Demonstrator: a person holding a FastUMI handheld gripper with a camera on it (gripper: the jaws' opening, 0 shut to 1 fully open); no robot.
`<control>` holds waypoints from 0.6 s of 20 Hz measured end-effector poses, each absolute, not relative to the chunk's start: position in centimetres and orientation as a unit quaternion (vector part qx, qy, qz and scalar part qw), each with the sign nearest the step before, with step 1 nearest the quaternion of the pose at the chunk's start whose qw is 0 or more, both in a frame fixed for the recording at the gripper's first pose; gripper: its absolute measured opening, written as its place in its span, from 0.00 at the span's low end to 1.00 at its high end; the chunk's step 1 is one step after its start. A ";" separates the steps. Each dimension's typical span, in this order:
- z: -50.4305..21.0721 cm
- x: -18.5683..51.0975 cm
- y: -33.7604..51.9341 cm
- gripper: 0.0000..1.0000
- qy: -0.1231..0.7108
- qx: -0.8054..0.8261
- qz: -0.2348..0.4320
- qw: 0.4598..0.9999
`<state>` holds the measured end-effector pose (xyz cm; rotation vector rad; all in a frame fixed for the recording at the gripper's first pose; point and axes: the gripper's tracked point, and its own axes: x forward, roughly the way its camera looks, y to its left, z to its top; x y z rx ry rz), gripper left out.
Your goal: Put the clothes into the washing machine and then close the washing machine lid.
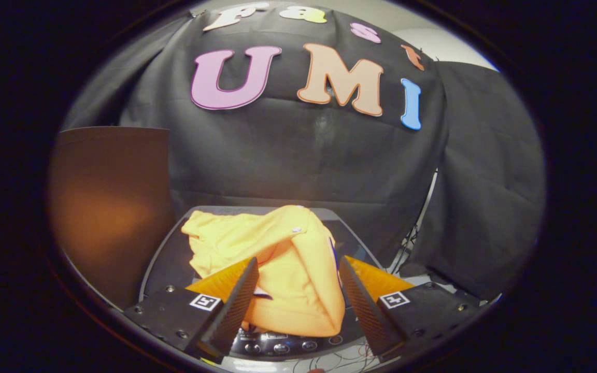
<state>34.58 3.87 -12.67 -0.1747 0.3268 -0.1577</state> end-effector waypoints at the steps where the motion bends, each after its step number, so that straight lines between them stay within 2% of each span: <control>1: -12.3 34.1 4.0 0.96 0.162 -0.088 -0.077 0.980; 12: -8.1 27.2 7.1 0.96 0.143 -0.083 -0.048 0.985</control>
